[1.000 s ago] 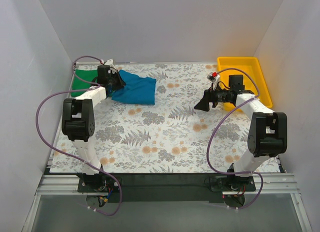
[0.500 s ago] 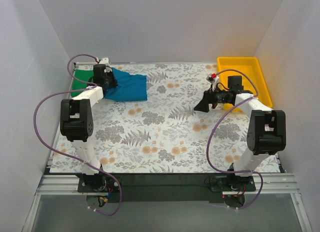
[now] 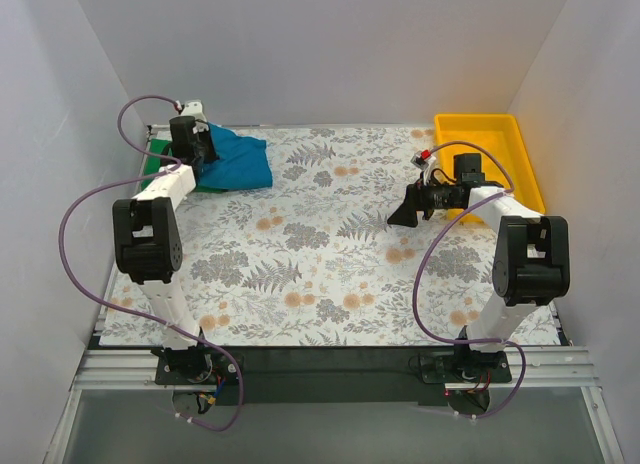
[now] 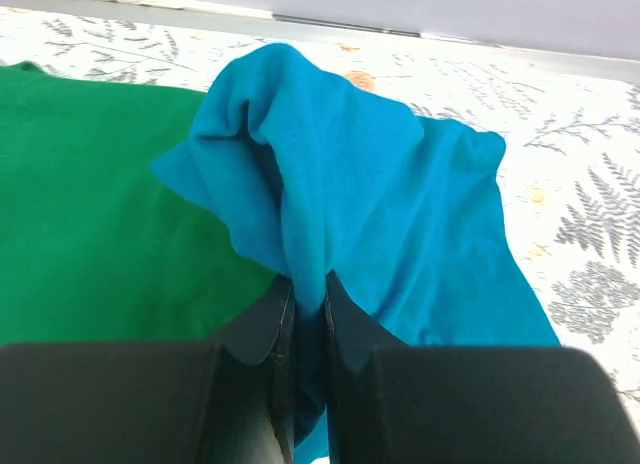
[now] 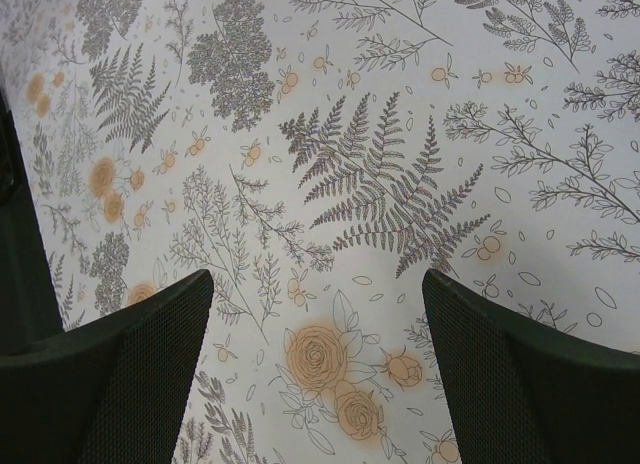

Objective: Fold and stack the t-shirts
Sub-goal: Neatly place the folded tshirt to the corner

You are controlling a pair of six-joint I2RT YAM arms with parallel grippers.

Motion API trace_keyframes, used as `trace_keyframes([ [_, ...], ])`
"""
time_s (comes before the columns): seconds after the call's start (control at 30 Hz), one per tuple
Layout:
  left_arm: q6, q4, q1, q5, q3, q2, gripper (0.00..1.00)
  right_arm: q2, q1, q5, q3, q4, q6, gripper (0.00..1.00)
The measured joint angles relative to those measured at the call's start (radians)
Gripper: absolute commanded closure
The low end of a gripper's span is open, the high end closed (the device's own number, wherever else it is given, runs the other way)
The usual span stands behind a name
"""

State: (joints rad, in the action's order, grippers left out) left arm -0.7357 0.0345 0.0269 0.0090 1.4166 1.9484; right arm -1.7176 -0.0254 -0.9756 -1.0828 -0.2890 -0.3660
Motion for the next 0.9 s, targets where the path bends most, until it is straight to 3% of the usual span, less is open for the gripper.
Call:
trace_keyframes([
  [0.9, 0.098, -0.003, 0.09, -0.009, 0.058, -0.008, 1.0, -0.01, 0.0, 0.0, -0.001, -0.001, -0.005, 0.09],
])
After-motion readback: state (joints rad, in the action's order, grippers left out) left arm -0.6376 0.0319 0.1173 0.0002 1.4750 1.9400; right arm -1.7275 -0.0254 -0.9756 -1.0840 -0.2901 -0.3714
